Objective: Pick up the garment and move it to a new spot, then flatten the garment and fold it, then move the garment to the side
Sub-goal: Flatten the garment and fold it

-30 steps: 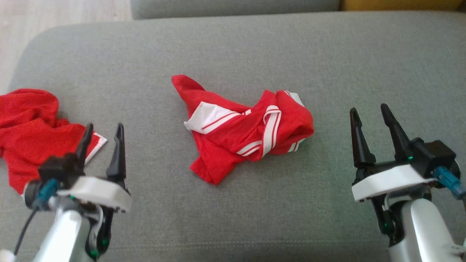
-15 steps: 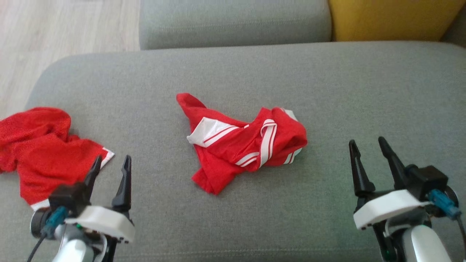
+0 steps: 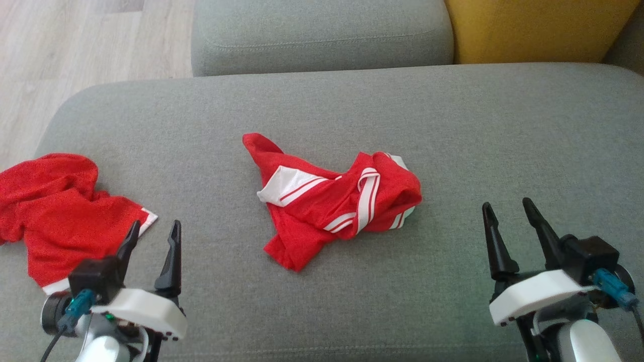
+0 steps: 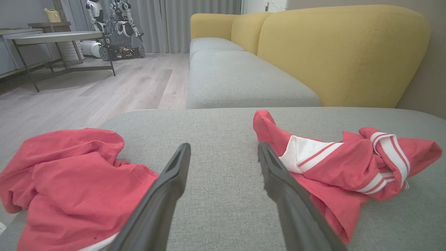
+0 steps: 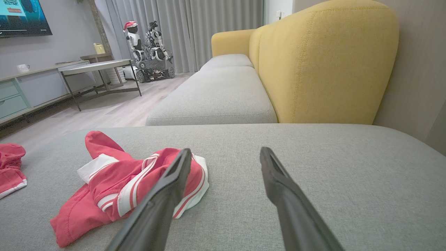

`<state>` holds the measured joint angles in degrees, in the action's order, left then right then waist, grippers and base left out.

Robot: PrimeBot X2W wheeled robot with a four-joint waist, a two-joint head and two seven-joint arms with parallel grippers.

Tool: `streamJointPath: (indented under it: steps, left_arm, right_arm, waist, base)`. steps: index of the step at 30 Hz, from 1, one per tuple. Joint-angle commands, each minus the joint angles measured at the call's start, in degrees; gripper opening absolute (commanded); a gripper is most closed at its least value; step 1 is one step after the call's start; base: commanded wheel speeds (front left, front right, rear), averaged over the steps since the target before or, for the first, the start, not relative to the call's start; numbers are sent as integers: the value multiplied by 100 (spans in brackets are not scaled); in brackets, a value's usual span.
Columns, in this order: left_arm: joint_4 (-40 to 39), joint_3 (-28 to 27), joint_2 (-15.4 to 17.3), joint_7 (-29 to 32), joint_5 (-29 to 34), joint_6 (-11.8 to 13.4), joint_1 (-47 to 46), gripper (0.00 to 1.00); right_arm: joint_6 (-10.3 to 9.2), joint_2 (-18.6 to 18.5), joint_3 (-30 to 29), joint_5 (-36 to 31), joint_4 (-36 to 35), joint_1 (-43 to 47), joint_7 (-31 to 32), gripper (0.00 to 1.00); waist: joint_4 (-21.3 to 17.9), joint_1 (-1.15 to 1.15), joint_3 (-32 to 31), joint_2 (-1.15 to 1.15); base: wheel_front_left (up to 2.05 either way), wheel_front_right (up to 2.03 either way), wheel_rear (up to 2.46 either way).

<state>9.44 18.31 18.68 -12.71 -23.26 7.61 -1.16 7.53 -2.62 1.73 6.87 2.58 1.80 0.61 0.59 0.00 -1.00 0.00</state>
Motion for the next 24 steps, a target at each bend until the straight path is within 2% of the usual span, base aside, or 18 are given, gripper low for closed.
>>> streamJointPath:
  steps: [1, 24]
  left_arm:
    - [-213, -203, 182, -3, 2, 33, -186, 100]
    - [-179, -114, 186, -15, -52, 59, -274, 100]
  right_arm:
    - [-4, -26, 145, -42, -239, -195, 27, 100]
    - [-4, -26, 149, -55, -216, -251, 55, 100]
  waist:
    - [-8, 0, 6, 0]
    - [20, 0, 47, 0]
  base:
    - [0, 0, 0]
    - [0, 0, 0]
